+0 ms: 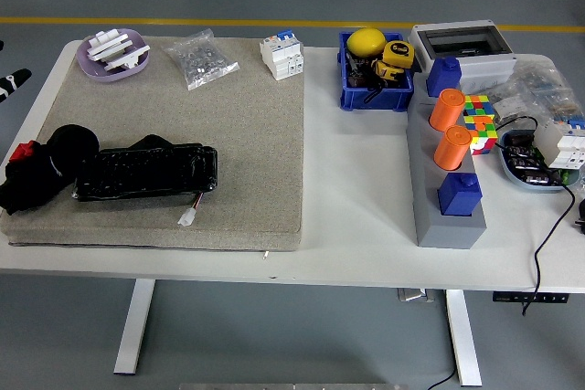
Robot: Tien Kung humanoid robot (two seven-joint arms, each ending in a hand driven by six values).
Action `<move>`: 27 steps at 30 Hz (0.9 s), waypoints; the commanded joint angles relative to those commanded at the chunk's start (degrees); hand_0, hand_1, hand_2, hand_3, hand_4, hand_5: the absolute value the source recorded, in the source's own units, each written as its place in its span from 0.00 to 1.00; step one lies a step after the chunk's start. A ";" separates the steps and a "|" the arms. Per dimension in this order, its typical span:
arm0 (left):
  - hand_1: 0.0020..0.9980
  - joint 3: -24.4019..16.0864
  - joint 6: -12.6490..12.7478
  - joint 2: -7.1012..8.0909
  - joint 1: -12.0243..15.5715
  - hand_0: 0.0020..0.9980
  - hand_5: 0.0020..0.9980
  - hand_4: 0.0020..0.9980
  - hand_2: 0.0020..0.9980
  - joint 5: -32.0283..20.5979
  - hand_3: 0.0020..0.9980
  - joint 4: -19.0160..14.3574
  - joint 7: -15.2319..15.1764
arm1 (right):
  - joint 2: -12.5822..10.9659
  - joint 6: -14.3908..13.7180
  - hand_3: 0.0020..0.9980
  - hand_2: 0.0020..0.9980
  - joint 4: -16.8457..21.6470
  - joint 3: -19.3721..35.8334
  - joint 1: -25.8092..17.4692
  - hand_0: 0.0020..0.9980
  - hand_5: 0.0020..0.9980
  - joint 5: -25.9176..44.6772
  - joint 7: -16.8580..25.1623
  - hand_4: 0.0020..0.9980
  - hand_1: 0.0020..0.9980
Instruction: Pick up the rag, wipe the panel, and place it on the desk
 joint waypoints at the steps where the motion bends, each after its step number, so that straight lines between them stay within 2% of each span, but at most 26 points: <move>1: 0.72 0.02 -0.02 -0.03 0.07 0.66 0.29 0.92 0.68 0.15 0.60 -0.07 0.03 | -0.02 -0.02 0.62 0.63 0.02 0.01 0.08 0.76 0.63 -0.10 -0.01 1.00 0.60; 18: 0.72 -0.49 -0.09 -0.73 1.91 0.67 0.27 0.91 0.67 1.56 0.59 -2.65 0.76 | -0.14 0.04 0.62 0.63 0.05 -1.18 0.76 0.76 0.63 0.03 -0.04 1.00 0.60; 27: 0.72 0.68 -0.19 0.26 1.42 0.67 0.26 0.90 0.66 1.62 0.59 -2.72 1.16 | -0.04 -0.07 0.62 0.63 -0.13 -0.64 1.20 0.76 0.63 -0.04 0.03 1.00 0.60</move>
